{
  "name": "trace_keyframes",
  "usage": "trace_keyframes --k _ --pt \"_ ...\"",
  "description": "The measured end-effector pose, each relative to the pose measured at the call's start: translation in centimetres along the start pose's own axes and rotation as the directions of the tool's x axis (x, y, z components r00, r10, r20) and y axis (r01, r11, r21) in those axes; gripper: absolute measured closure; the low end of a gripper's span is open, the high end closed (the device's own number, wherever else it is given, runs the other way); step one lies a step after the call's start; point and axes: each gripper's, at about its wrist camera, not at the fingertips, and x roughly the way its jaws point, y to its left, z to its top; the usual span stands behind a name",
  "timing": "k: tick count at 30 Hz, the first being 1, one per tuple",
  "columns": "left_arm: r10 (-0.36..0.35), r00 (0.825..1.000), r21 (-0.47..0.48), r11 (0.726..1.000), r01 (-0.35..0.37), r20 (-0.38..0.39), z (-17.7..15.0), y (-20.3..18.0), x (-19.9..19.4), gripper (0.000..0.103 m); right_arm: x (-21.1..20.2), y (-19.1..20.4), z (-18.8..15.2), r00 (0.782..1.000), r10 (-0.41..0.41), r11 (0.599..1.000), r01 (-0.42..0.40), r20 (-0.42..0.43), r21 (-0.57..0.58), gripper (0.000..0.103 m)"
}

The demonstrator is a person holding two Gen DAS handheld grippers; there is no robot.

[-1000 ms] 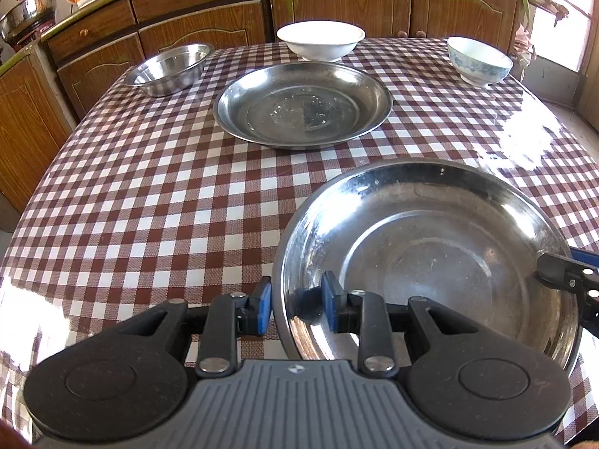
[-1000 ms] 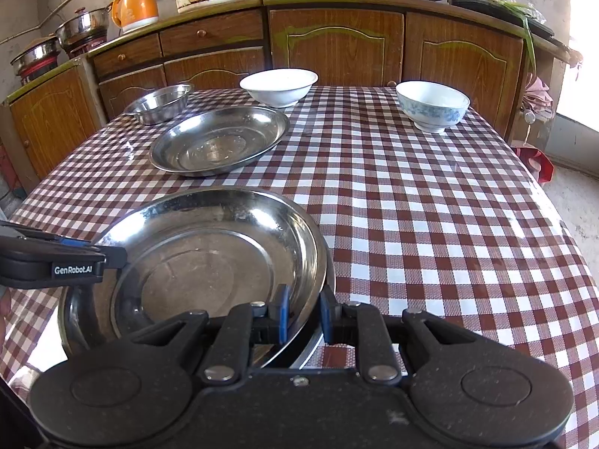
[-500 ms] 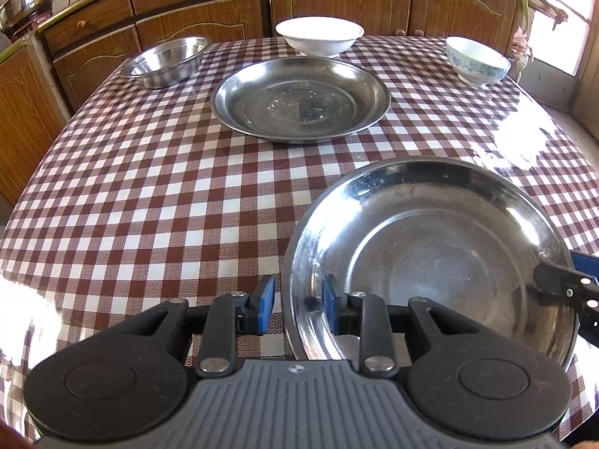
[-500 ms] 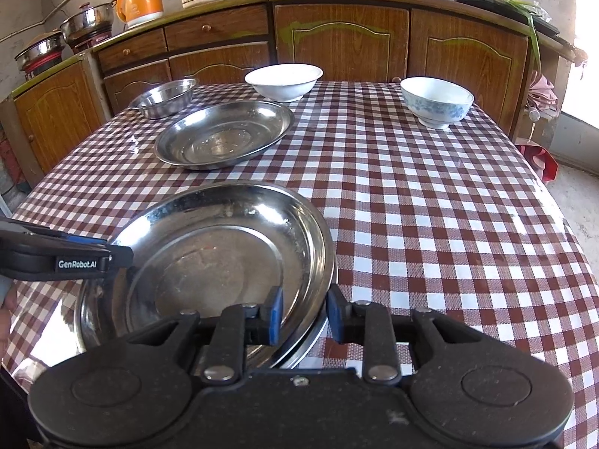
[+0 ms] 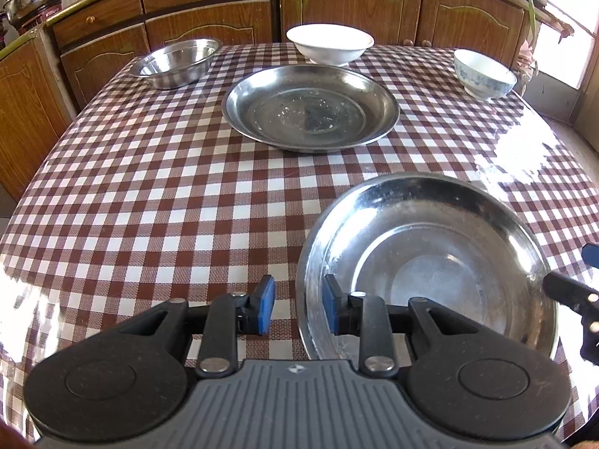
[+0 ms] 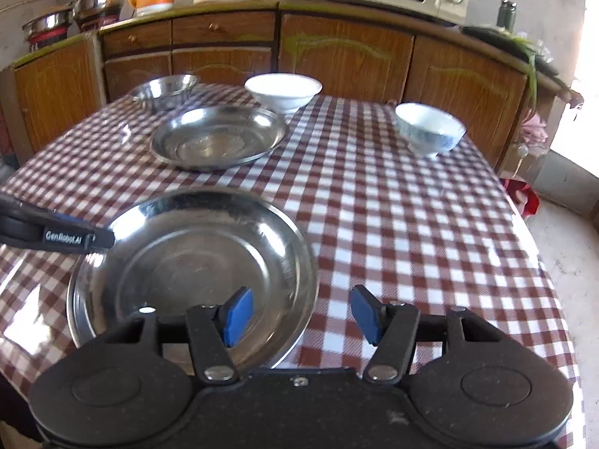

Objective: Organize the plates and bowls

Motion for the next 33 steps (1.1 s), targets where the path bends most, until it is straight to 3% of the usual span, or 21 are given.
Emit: trace_keyframes --k 6,10,16,33 --pt "0.005 1.000 -0.019 1.000 -0.004 0.019 0.6 0.0 -0.7 0.072 -0.6 -0.8 0.7 0.998 0.043 0.996 -0.046 0.045 0.077 0.032" --pt "0.018 0.999 -0.037 0.999 -0.016 0.031 1.0 0.3 -1.1 0.056 -0.4 -0.2 1.5 0.997 0.058 0.996 -0.061 0.052 0.069 0.032" --pt "0.026 0.998 -0.062 0.998 -0.023 0.051 1.8 0.9 -1.7 0.042 -0.5 0.7 2.9 0.994 0.084 0.994 -0.088 0.071 0.058 0.028" --pt "0.072 0.992 -0.079 0.995 -0.064 0.102 3.4 2.3 -3.0 0.019 -0.1 2.6 6.2 0.986 0.144 0.988 -0.147 0.086 0.038 0.025"
